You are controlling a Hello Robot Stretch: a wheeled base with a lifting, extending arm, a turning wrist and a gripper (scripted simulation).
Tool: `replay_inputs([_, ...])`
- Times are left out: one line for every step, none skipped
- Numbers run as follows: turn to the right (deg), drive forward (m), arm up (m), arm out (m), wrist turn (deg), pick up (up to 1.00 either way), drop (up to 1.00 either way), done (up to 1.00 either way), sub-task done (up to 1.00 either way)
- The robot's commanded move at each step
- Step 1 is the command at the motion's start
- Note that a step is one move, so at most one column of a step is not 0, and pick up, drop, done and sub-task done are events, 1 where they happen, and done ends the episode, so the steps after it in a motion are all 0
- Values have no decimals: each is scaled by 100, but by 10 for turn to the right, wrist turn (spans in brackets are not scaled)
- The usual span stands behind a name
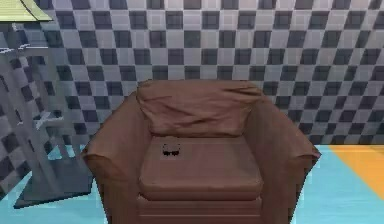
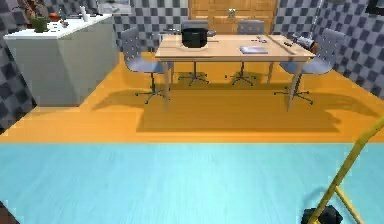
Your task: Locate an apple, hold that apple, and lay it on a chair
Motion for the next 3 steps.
replay_inputs([450,0,0,0,0,0,0,0,0])
replay_inputs([330,0,0,0,0,0,0,0,0])
replay_inputs([30,0,0,0,0,0,0,0,0])
